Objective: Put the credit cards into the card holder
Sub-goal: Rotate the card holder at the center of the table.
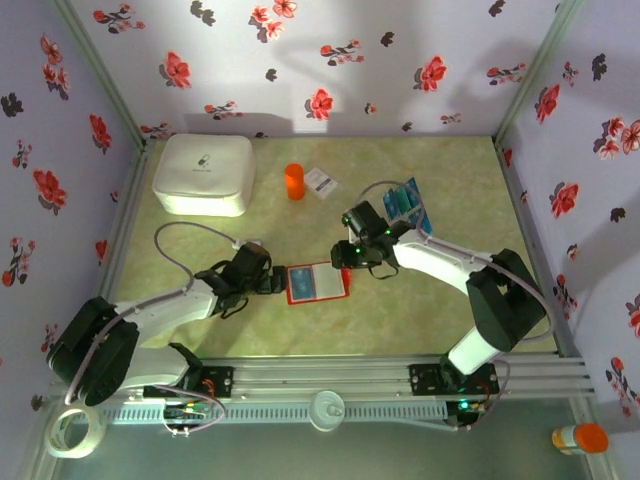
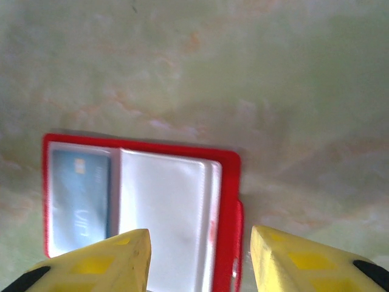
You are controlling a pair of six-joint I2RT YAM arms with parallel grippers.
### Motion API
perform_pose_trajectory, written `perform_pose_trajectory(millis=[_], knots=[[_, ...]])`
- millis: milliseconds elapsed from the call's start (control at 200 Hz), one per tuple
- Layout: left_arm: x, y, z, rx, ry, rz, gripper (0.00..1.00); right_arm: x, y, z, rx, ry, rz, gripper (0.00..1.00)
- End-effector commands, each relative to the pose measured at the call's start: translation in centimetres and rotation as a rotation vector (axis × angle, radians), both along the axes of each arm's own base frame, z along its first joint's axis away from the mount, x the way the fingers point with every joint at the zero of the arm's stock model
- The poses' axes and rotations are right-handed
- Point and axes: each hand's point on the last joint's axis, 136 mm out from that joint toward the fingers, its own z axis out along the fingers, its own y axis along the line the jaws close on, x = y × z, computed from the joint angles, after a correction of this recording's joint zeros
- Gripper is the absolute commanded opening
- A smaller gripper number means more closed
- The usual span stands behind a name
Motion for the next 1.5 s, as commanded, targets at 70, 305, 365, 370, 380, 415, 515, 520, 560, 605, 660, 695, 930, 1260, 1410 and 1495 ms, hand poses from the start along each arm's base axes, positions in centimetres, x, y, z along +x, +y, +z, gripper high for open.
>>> perform_pose_trajectory(millis=[70, 305, 365, 370, 380, 415, 515, 520, 560, 605, 660, 695, 930, 1260, 1410, 1495], knots=[[0.5, -0.6, 1.1, -0.009, -0.001, -0.017, 1.0, -0.7, -1.6, -2.3, -0.07, 0.029, -0.007, 0.42], [0.5, -1.0, 0.7, -0.014, 0.014, -0.025, 1.0, -1.3, -2.1, -2.3, -0.067, 0.033, -0.021, 0.08], [0.6, -1.1, 0.7, -0.014, 0.015, -0.027, 1.0, -1.4, -2.2, -2.2, -0.062, 0.034, -0.026, 0.02], [0.6, -1.1, 0.7, -0.014, 0.015, -0.027, 1.0, -1.5, -2.3, -2.2, -0.062, 0.033, -0.025, 0.01], [0.6, -1.1, 0.7, -0.013, 0.015, -0.028, 1.0, -1.5, -2.3, -2.2, -0.061, 0.034, -0.026, 0.0], [0.7, -1.1, 0.7, -0.013, 0.015, -0.031, 1.0, -1.6, -2.3, -2.2, -0.058, 0.036, -0.029, 0.0], [0.8, -1.3, 0.6, -0.01, 0.018, -0.036, 1.0, -2.0, -2.4, -2.1, -0.043, 0.041, -0.041, 0.0], [0.8, -1.3, 0.6, -0.01, 0.019, -0.036, 1.0, -2.0, -2.4, -2.1, -0.042, 0.041, -0.042, 0.0], [0.8, -1.4, 0.6, -0.009, 0.018, -0.038, 1.0, -2.1, -2.4, -2.0, -0.036, 0.044, -0.045, 0.0], [0.8, -1.4, 0.5, -0.008, 0.02, -0.04, 1.0, -2.2, -2.5, -1.9, -0.028, 0.043, -0.049, 0.0], [0.9, -1.5, 0.5, -0.008, 0.023, -0.042, 1.0, -2.3, -2.5, -1.7, -0.026, 0.043, -0.054, 0.09], [0.9, -1.6, 0.5, -0.009, 0.023, -0.045, 1.0, -2.3, -2.5, -1.4, -0.022, 0.039, -0.054, 0.19], [0.9, -2.0, 0.7, -0.019, 0.025, -0.052, 1.0, -1.5, -1.8, 2.5, 0.04, -0.023, -0.056, 0.28], [0.5, -4.6, 1.5, -0.036, 0.008, -0.104, 1.0, 0.0, 2.6, 3.7, 0.228, 0.021, -0.057, 0.22], [0.1, -6.1, 1.6, -0.042, 0.001, -0.126, 1.0, 0.7, 3.8, 1.3, 0.235, 0.07, -0.069, 0.16], [-0.2, -6.9, 1.4, -0.038, 0.004, -0.14, 1.0, 1.0, 3.8, -0.2, 0.215, 0.09, -0.078, 0.14]])
